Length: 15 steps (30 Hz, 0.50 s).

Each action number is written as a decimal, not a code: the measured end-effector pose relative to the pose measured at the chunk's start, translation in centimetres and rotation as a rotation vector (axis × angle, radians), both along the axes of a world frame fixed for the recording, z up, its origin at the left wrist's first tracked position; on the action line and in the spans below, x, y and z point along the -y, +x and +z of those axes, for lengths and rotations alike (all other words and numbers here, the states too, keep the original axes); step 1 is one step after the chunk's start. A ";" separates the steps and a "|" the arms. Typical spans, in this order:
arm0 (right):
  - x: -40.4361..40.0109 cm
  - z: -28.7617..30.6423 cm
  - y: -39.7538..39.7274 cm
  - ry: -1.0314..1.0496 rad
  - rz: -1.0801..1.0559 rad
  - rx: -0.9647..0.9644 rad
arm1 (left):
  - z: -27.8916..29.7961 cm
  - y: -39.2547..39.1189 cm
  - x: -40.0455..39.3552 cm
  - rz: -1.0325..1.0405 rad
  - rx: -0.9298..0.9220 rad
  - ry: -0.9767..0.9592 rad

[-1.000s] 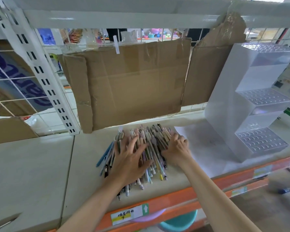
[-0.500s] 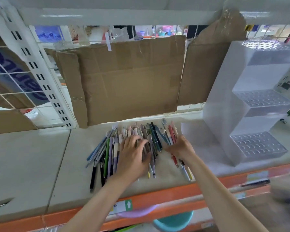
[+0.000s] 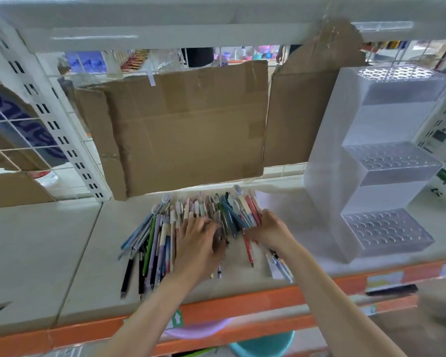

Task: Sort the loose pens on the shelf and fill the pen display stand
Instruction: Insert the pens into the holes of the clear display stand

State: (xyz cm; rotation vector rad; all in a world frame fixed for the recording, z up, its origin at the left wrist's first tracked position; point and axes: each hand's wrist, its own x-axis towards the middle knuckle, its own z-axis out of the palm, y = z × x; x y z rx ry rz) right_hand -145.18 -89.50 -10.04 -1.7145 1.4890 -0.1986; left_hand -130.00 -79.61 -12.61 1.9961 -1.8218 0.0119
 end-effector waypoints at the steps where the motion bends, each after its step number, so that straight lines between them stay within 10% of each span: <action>1: -0.1 0.1 -0.1 0.023 -0.020 0.053 | 0.0 0.1 0.2 -0.005 -0.001 -0.004; 15: 0.4 0.0 2.1 -0.103 -0.049 -0.032 | 0.1 -0.5 2.9 -0.110 0.000 0.083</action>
